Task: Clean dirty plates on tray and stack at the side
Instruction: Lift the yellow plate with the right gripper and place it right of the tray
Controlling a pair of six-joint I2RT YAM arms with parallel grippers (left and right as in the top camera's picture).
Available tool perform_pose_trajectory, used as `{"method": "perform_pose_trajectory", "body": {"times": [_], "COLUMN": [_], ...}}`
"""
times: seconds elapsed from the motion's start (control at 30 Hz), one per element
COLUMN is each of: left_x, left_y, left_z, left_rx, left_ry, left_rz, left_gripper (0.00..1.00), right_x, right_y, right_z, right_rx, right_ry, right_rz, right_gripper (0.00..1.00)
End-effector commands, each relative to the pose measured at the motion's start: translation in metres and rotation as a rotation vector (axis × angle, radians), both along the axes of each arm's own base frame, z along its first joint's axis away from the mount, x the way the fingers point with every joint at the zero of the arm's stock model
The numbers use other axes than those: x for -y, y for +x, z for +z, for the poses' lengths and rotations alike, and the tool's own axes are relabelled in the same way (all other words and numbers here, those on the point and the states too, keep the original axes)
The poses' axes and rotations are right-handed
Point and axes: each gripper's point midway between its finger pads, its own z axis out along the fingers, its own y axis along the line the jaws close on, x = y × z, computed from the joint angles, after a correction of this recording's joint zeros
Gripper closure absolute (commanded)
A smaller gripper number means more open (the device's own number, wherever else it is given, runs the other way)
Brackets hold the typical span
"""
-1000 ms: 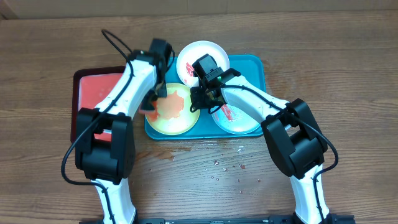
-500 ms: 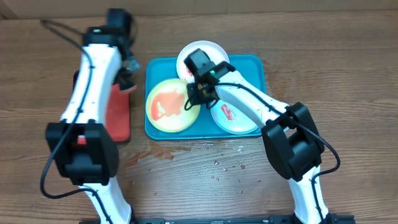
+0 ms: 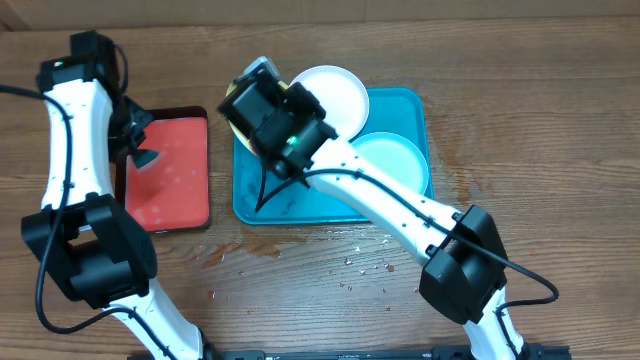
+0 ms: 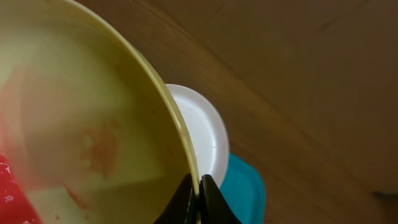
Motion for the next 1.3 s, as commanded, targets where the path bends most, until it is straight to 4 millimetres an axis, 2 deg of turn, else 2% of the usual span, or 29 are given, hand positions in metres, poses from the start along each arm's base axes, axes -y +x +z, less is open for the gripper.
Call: {"method": "perform_pose_trajectory", "body": {"times": [0.0, 0.1, 0.33, 0.43, 0.5, 0.57, 0.63, 0.67, 0.73, 0.77, 0.83, 0.9, 0.97, 1.0, 1.07, 1.13, 1.17, 1.27], "left_x": [-0.007, -0.008, -0.008, -0.008, -0.008, -0.008, -0.008, -0.008, -0.008, -0.007, -0.007, -0.007, -0.007, -0.007, -0.007, -0.007, -0.007, -0.007], "left_y": [-0.002, -0.002, -0.002, -0.002, -0.002, -0.002, -0.002, -0.002, -0.003, -0.002, -0.001, 0.000, -0.001, -0.001, -0.001, -0.001, -0.001, 0.000], "left_z": [0.016, 0.016, 0.017, 0.017, 0.017, 0.017, 0.016, 0.016, 0.016, 0.016, 0.016, 0.017, 0.017, 0.017, 0.017, 0.016, 0.016, 0.017], "left_rx": [0.046, 0.048, 0.049, 0.049, 0.049, 0.049, 0.047, 0.045, 0.043, 0.044, 0.050, 0.052, 0.052, 0.052, 0.052, 0.051, 0.052, 0.052], "left_ry": [0.000, 0.000, 0.001, 0.001, 0.001, 0.001, 0.000, 0.001, 0.000, -0.003, -0.005, -0.004, -0.004, -0.004, -0.004, -0.004, -0.004, -0.004], "left_rz": [0.033, 0.036, 0.036, 0.036, 0.036, 0.036, 0.030, 0.024, 0.021, 0.021, 0.021, 0.021, 0.020, 0.020, 0.020, 0.020, 0.020, 0.018], "left_gripper": [0.96, 0.96, 0.96, 0.96, 0.96, 0.96, 0.96, 0.96, 0.96, 0.96, 0.96, 0.96, 0.96, 0.96, 0.96, 0.96, 0.96, 0.96], "right_x": [0.009, 0.005, 0.014, 0.017, 0.017, 0.018, 0.013, 0.005, -0.009, -0.009, 0.018, 0.045, 0.060, 0.060, 0.048, 0.046, 0.058, 0.089], "right_y": [-0.001, -0.005, -0.003, -0.003, -0.002, 0.000, 0.000, -0.002, -0.013, -0.015, -0.005, 0.007, 0.013, 0.014, 0.015, 0.014, 0.013, 0.022], "right_z": [0.037, 0.043, 0.086, 0.091, 0.090, 0.083, 0.054, 0.029, -0.008, -0.015, -0.002, 0.028, 0.054, 0.058, 0.041, 0.014, -0.006, -0.009], "right_rx": [0.072, 0.094, 0.274, 0.284, 0.297, 0.304, 0.206, 0.079, -0.148, -0.197, -0.166, -0.041, 0.037, 0.037, -0.083, -0.200, -0.275, -0.291], "right_ry": [-0.272, -0.353, -0.422, -0.449, -0.403, -0.282, -0.097, -0.017, 0.070, 0.088, 0.086, 0.129, 0.192, 0.228, 0.314, 0.316, 0.330, 0.495], "right_rz": [0.089, 0.117, -0.038, -0.052, -0.074, -0.109, -0.095, -0.030, 0.111, 0.133, 0.040, -0.108, -0.178, -0.177, -0.088, -0.025, -0.053, -0.259], "right_gripper": [0.96, 0.96, 0.96, 0.96, 0.96, 0.96, 0.96, 0.96, 0.96, 0.96, 0.96, 0.96, 0.96, 0.96, 0.96, 0.96, 0.96, 0.96]}}
